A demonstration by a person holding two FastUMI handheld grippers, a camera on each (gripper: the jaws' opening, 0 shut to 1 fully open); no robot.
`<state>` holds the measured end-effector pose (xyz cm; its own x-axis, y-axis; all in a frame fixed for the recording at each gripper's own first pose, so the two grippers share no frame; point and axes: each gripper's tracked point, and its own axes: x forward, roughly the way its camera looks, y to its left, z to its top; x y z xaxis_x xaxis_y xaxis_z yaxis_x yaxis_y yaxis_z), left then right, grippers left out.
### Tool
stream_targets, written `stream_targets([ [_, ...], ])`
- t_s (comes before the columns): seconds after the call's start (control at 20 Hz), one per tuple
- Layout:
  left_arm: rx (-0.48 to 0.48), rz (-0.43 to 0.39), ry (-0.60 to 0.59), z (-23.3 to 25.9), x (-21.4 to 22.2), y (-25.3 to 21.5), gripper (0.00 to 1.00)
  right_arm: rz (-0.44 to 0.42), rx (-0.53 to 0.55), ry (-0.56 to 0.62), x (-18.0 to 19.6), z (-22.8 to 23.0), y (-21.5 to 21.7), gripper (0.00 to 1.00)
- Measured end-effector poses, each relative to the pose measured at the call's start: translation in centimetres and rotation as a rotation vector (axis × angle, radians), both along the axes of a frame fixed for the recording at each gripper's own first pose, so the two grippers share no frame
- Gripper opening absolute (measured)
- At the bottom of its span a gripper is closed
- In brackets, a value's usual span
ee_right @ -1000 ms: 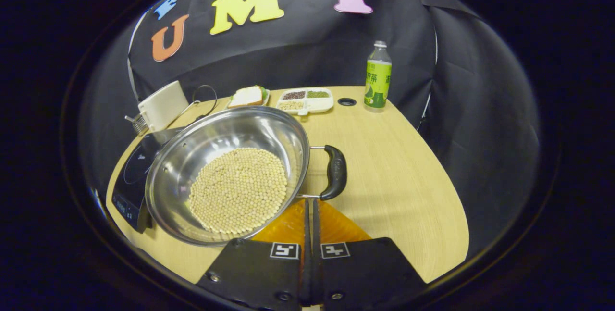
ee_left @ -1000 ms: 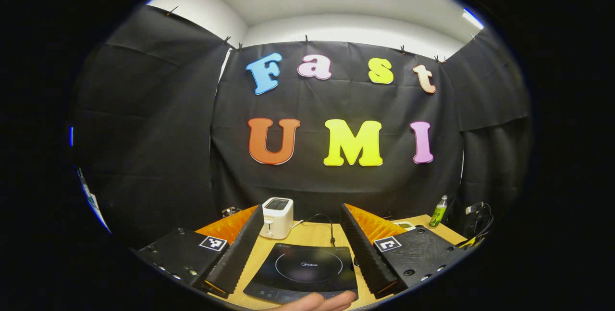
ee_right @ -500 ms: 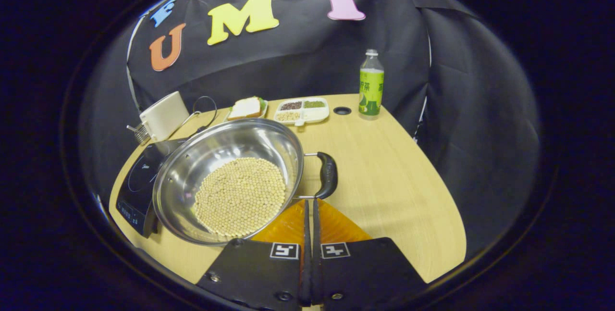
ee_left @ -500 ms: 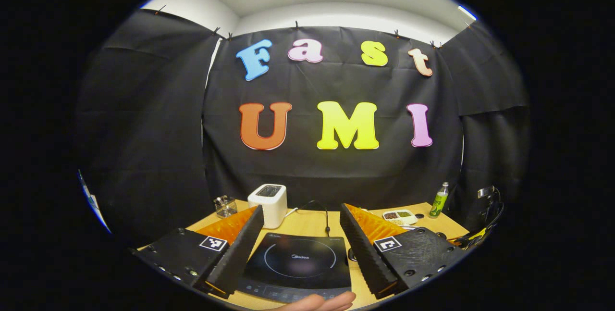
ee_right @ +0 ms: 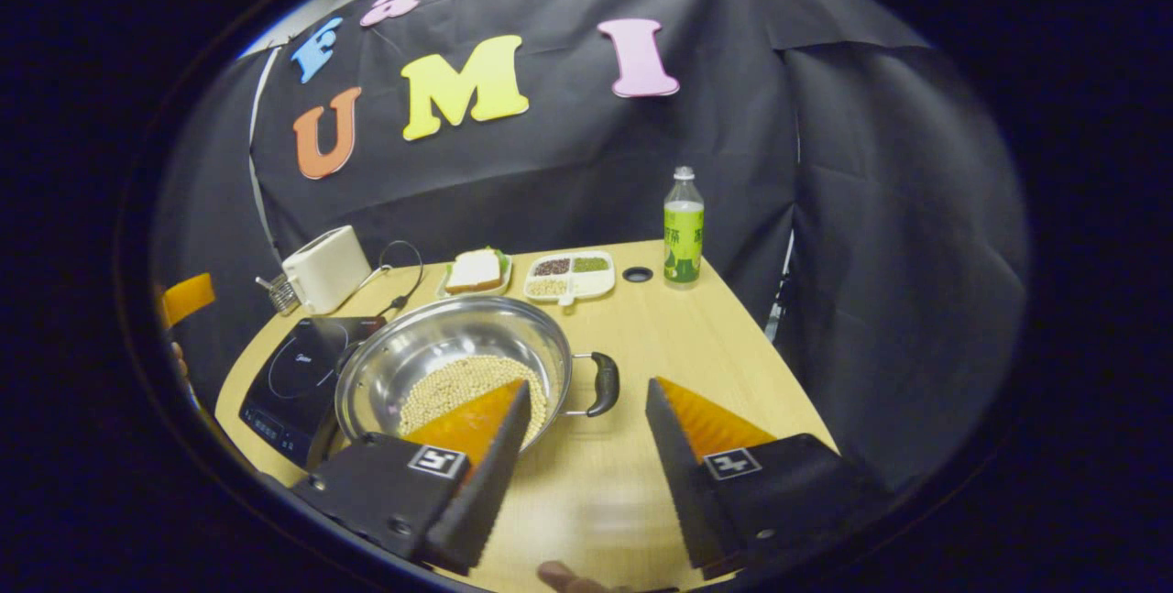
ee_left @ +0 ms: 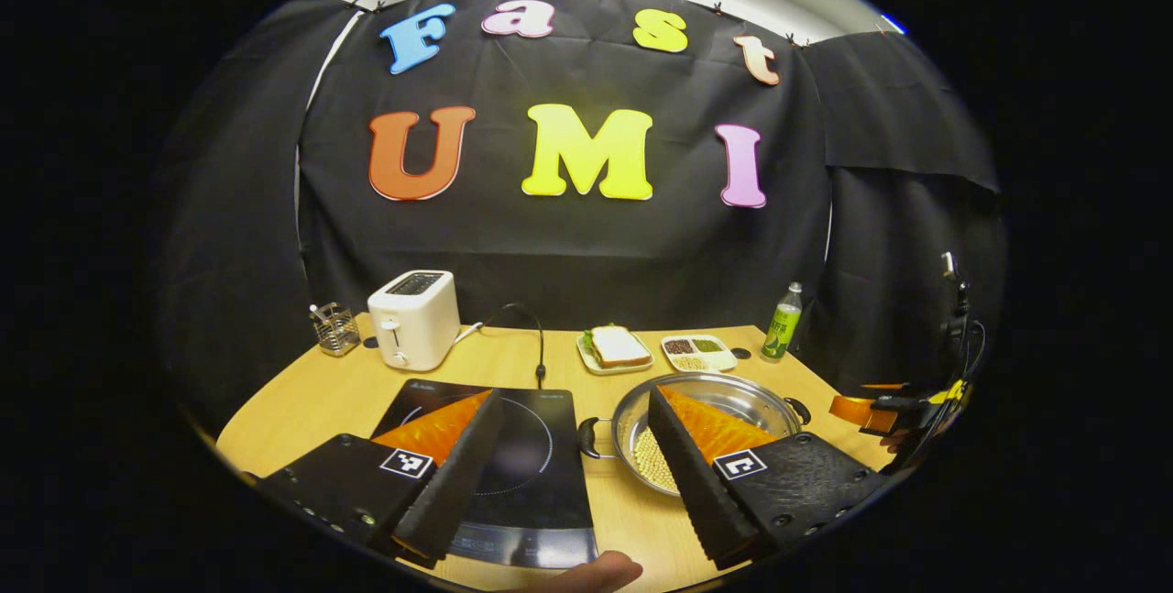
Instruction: First push the handle of the pot to place it horizontally, then grasp the pot with both hands and set it on the induction cooktop.
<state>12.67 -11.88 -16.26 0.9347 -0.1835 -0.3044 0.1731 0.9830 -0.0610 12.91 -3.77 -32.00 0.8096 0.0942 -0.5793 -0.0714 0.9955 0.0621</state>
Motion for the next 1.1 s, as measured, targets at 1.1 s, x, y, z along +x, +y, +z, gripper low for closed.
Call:
stream_targets([
  [1.1, 0.087, -0.052, 0.39, -17.5, 9.9, -4.3, 0.96, -0.037, -0.054, 0.215, 6.3, -10.3, -0.1, 0.95],
])
